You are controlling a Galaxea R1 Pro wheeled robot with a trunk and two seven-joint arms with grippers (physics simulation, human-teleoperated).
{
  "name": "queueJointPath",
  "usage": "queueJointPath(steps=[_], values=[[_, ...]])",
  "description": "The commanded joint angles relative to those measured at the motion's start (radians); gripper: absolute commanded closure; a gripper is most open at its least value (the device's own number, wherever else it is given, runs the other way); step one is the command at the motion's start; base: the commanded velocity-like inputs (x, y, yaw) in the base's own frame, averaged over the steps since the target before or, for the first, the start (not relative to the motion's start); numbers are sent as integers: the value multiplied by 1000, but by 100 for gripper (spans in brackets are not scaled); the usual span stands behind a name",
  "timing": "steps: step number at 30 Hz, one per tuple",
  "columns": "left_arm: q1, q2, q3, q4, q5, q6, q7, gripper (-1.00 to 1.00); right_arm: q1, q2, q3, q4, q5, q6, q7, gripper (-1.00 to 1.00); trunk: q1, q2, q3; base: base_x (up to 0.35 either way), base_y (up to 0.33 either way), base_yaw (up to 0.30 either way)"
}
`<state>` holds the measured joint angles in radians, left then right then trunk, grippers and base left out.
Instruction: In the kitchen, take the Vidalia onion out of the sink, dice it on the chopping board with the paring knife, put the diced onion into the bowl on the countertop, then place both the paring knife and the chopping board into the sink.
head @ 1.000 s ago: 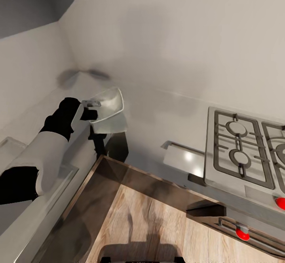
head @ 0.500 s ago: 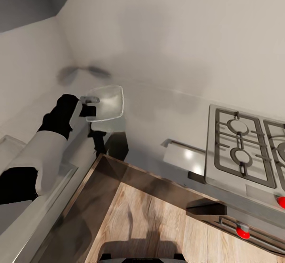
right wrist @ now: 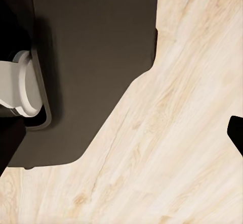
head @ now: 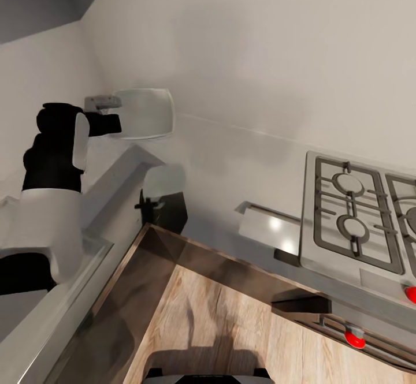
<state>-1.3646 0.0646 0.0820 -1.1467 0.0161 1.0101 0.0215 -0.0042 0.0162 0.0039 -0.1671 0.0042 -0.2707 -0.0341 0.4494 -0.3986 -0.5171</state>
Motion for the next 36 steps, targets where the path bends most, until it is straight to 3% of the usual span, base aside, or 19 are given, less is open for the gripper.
queueJointPath(steps=[1, 11, 24, 36], values=[[-1, 0, 9, -11, 2, 4, 3, 100, 0, 0, 1, -2, 1, -3, -3, -100, 1, -1, -1, 0, 0, 0], [-1, -1, 23, -88, 4, 4, 3, 100, 0, -1, 2, -8, 3, -64, -1, -100, 1, -1, -1, 0, 0, 0], [1, 1, 21, -84, 3, 4, 2, 100, 0, -2, 1, -14, 2, -79, 0, -100, 1, -1, -1, -9, 0, 0], [18, 1, 22, -88, 2, 4, 2, 100, 0, -2, 1, -14, 2, -93, 0, -100, 1, -1, 2, -305, 0, 0]])
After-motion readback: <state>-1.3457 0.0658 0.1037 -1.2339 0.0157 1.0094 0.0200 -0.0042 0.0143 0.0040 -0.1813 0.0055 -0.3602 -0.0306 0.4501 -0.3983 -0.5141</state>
